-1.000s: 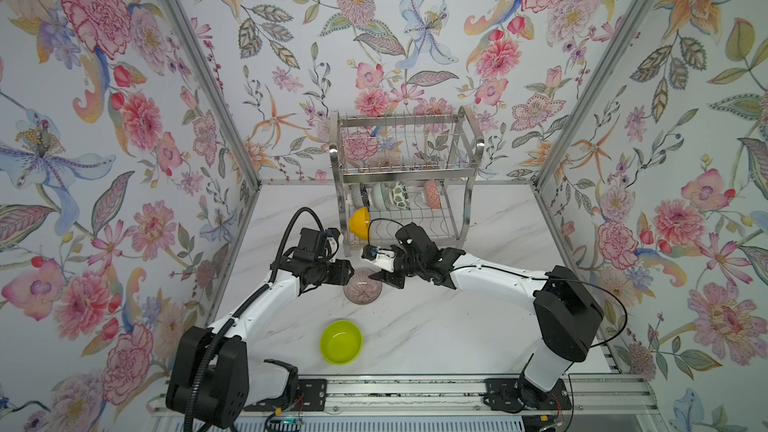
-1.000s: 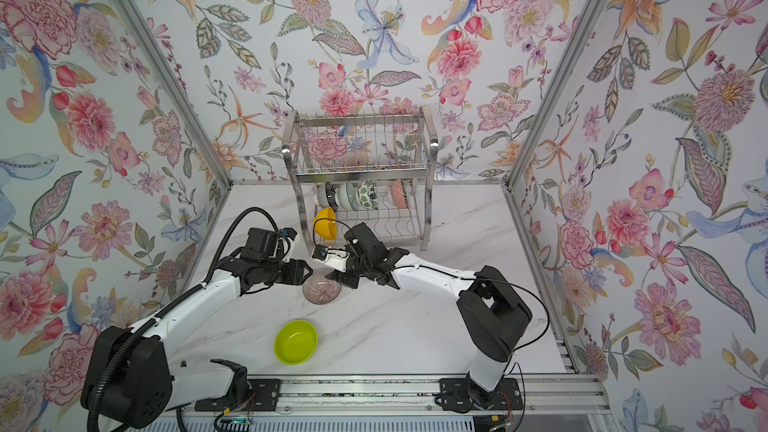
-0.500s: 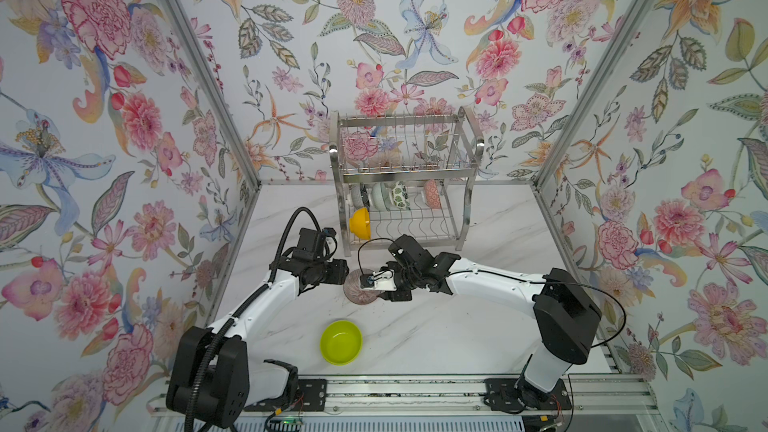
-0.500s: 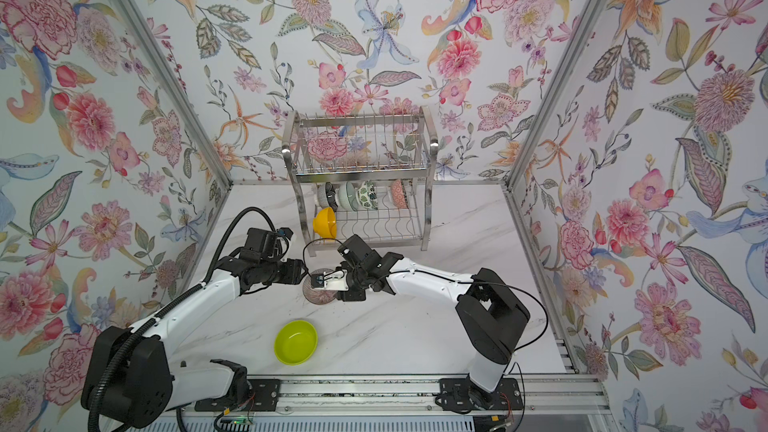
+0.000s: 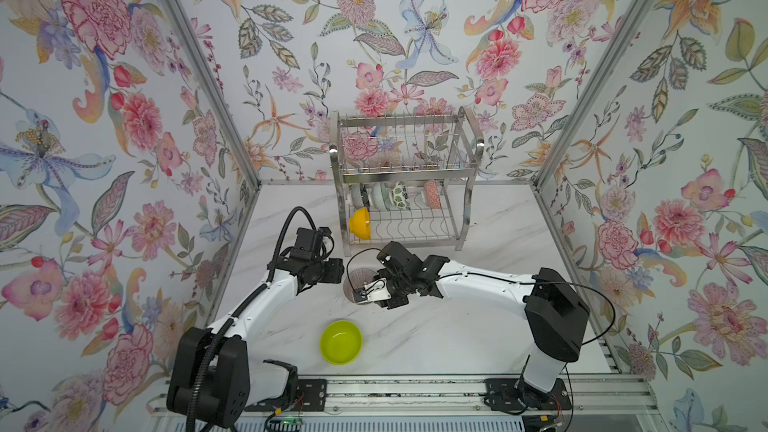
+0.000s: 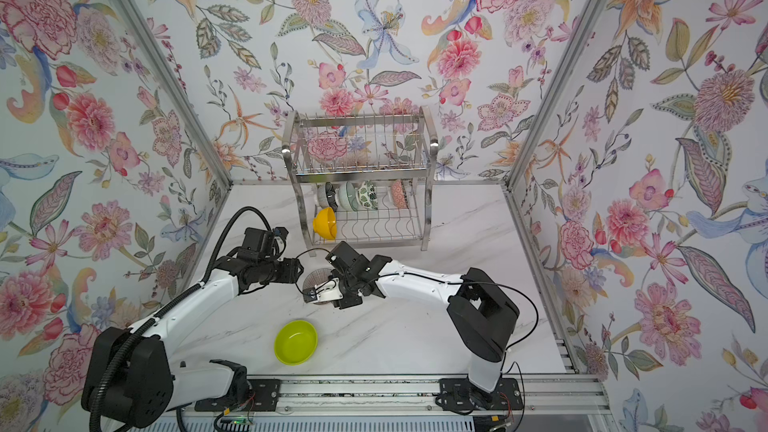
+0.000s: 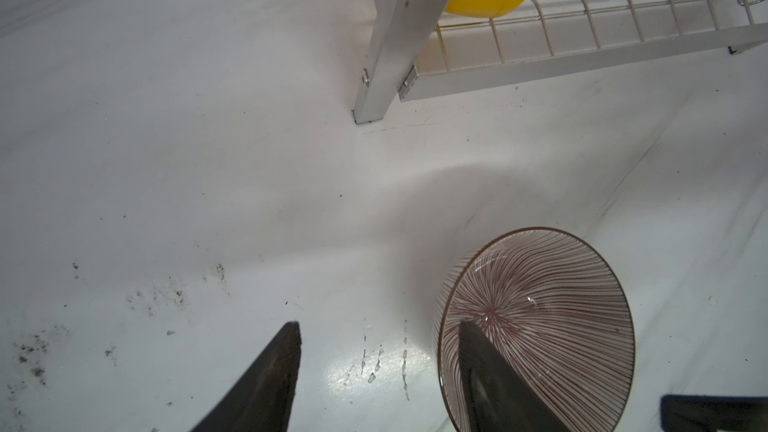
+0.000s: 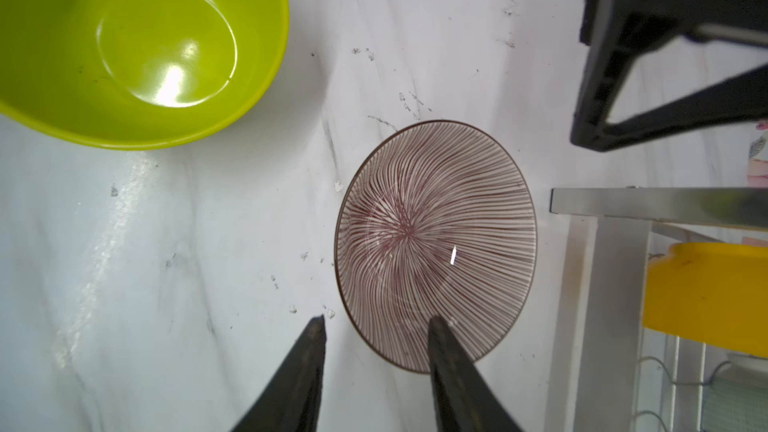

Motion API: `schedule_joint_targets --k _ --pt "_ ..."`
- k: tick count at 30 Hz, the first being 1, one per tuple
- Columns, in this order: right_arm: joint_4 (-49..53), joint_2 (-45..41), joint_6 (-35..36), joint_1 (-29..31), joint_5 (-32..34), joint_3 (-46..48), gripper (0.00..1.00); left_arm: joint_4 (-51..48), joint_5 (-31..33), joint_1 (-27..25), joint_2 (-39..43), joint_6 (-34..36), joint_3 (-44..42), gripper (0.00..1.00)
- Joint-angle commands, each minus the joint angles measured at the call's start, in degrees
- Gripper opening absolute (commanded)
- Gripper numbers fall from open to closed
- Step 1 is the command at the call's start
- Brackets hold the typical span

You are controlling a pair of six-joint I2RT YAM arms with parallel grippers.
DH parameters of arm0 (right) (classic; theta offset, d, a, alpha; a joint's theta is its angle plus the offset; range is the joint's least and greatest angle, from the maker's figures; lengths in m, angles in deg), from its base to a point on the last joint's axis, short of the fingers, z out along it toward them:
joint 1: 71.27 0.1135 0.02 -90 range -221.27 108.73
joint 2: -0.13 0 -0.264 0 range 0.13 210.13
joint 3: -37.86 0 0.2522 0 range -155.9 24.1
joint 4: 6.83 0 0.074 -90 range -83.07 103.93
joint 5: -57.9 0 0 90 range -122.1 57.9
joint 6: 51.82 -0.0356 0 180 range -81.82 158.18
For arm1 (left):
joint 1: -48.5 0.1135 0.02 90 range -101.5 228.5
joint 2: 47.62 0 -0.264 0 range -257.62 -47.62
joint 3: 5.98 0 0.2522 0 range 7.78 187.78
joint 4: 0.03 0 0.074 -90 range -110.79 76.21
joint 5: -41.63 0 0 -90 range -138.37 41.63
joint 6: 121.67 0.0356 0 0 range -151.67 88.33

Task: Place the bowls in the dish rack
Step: 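Lower the right gripper and close it on the purple-striped bowl's rim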

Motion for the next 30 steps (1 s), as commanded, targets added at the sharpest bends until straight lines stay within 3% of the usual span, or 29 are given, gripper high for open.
schedule_joint_targets --k 1,19,30 --pt "2.97 1.62 2.27 0.77 1.83 -2.36 0.42 -1.33 0.81 0.5 0.75 -0.18 0.83 0.64" --pt "4.69 6.03 4.52 2.52 4.73 -4.82 0.37 -1.51 1.12 0.56 0.41 -0.01 0.92 0.64" --pt "3.24 7.81 5.42 2.89 5.17 -5.27 0.28 -1.51 1.0 0.59 0.13 0.07 0.94 0.65"
